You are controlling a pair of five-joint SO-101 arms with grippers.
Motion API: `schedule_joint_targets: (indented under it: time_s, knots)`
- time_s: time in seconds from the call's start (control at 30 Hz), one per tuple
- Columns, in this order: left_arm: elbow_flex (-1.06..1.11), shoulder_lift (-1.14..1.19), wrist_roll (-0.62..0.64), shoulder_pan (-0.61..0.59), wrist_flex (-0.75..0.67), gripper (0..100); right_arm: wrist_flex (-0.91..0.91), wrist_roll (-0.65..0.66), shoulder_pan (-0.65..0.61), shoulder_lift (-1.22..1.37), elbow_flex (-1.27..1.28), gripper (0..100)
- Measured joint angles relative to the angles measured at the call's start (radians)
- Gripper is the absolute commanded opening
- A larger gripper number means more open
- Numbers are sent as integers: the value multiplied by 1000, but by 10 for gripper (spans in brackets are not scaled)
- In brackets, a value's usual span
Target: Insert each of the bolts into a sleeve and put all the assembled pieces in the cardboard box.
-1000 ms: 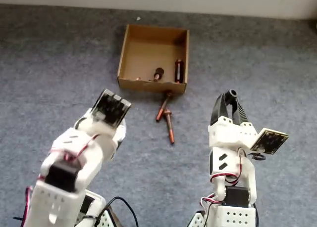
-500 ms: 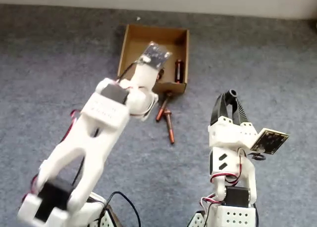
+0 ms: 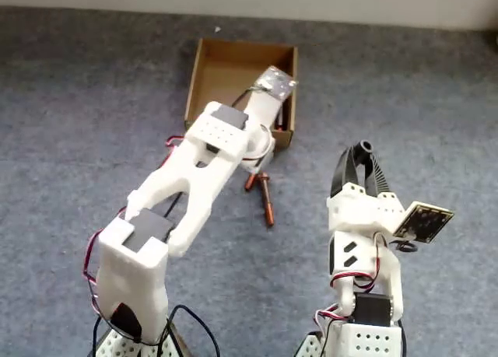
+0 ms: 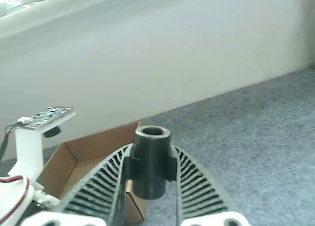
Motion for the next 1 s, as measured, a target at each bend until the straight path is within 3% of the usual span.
schedule_joint_targets:
  time_s: [0.27, 0.53, 0.87, 1.0]
  knots:
    - [-124, 143, 0, 12, 0, 165, 0, 0, 0, 0, 0, 5]
    - [-253, 288, 2, 21, 3, 2, 0, 0, 0, 0, 0, 5]
    - [-295, 298, 9, 28, 66, 6, 0, 0, 0, 0, 0, 5]
    - [-293, 247, 80, 23, 118, 5, 0, 0, 0, 0, 0, 5]
